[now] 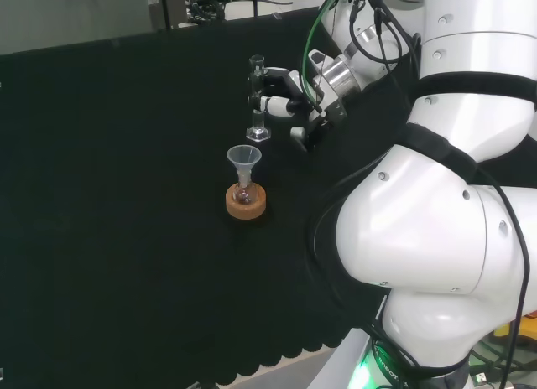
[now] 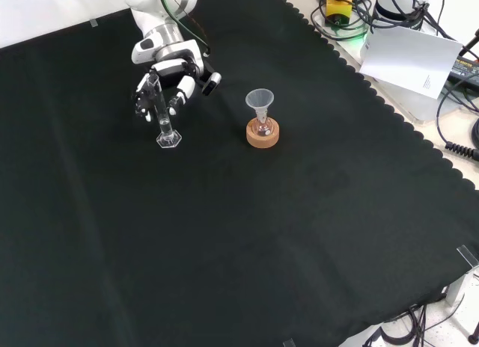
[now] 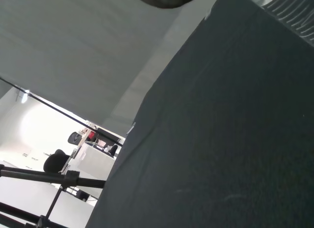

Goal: Pick up the graduated cylinder.

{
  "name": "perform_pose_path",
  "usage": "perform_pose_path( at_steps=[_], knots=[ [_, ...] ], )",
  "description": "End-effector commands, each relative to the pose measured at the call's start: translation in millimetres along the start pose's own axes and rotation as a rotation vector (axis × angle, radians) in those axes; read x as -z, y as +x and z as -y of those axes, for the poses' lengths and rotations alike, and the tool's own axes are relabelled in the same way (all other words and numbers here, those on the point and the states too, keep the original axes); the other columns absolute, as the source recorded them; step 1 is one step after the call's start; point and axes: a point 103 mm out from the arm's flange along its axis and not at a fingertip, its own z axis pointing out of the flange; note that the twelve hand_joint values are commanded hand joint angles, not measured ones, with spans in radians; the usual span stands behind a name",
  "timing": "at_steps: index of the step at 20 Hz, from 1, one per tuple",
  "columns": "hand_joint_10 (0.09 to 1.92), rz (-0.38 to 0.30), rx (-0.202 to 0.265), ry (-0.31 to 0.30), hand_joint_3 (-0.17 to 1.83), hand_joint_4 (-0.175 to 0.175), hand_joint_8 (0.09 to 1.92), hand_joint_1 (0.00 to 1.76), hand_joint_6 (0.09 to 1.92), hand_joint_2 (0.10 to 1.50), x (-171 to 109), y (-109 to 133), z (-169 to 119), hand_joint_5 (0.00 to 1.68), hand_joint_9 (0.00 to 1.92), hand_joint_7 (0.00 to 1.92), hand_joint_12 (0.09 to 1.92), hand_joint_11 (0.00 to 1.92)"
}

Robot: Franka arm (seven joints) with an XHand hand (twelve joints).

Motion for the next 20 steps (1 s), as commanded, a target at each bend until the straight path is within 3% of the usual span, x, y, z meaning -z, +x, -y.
perform_pose_path(
  at_steps=[1,10,20],
  knots=[
    [0.36,-0.019,0.007,-0.006,-0.17,-0.026,0.61,1.11,0.64,1.03,-2.5,4.1,-4.2,0.69,0.97,0.68,1.06,0.78],
    [0.28,-0.023,-0.01,-0.014,-0.17,-0.002,0.6,1.11,0.59,1.12,-2.4,-0.3,-1.7,0.83,1.08,0.78,0.99,0.9],
    [0.25,0.003,0.003,-0.008,-0.17,0.005,0.58,1.12,0.57,1.13,-1.8,4.3,-2.2,0.85,1.11,0.81,0.97,0.93]
  ],
)
